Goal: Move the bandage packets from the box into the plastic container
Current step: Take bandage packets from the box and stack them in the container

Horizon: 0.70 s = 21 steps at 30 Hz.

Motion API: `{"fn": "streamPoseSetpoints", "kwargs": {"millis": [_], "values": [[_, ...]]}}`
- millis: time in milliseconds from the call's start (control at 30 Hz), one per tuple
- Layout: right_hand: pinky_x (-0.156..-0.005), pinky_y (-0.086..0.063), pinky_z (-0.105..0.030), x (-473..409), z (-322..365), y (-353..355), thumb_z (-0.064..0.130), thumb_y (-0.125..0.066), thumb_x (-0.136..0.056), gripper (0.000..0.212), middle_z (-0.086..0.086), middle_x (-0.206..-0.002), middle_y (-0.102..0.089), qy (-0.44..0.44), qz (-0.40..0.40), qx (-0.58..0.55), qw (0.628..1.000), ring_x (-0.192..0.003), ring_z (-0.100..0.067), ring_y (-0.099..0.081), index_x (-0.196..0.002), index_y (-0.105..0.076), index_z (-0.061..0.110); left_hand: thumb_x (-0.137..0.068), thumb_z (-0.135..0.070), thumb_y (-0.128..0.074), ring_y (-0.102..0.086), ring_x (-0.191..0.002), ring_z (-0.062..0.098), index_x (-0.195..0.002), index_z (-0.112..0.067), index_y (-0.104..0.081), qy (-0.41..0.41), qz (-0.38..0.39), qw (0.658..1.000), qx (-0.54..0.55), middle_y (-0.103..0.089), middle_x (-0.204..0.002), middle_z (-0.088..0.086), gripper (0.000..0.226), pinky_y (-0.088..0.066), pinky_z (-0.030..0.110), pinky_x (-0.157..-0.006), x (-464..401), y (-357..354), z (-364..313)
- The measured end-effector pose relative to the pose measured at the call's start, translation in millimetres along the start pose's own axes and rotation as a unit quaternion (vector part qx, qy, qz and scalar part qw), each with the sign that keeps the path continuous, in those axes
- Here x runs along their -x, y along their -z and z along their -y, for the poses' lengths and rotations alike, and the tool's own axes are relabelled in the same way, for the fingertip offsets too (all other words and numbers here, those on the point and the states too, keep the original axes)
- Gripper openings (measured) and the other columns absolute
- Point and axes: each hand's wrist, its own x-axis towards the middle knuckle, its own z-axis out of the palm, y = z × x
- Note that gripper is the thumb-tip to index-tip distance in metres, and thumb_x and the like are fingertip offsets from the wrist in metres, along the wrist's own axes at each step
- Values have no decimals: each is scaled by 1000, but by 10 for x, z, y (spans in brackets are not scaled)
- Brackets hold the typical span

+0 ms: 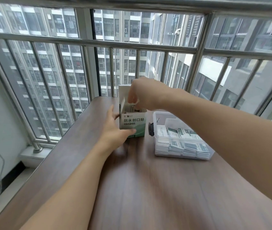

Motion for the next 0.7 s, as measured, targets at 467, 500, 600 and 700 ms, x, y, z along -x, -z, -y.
{"fn": "streamPoseSetpoints", "kwargs": {"millis": [467,500,600,700], "values": [[-47,-51,-20,-65,-12,5,19,-80,-84,14,-4,-77,-74,24,139,-13,990,-53,-12,-64,-98,-78,18,-47,22,-84,-65,-108,25,-118,-18,-56,-61,25,995,79,-65,-122,15,86,-59,28,-83,-11,56,-45],[-53,-55,-25,-60,-14,7,22,-82,-83,14,-2,-78,-74,24,143,-18,989,-59,-15,-65,-97,-79,19,-42,16,-83,-65,-107,24,-114,-22,-57,-63,27,994,84,-65,-121,14,86,-59,30,-84,-3,62,-50],[-64,-54,-28,-6,-20,52,30,-85,-79,21,5,-78,-67,29,128,-34,991,-70,-14,-60,-98,-79,21,-39,9,-73,-64,-105,23,-109,-28,-58,-64,24,994,86,-65,-118,13,81,-58,40,-84,16,105,-61],[-61,-47,-25,78,-1,77,31,-90,-72,38,9,-76,-59,45,74,-23,996,-68,-8,-54,-105,-74,21,-39,12,-65,-67,-96,15,-104,-26,-60,-67,31,993,95,-65,-111,8,76,-59,35,-69,24,126,-69]]}}
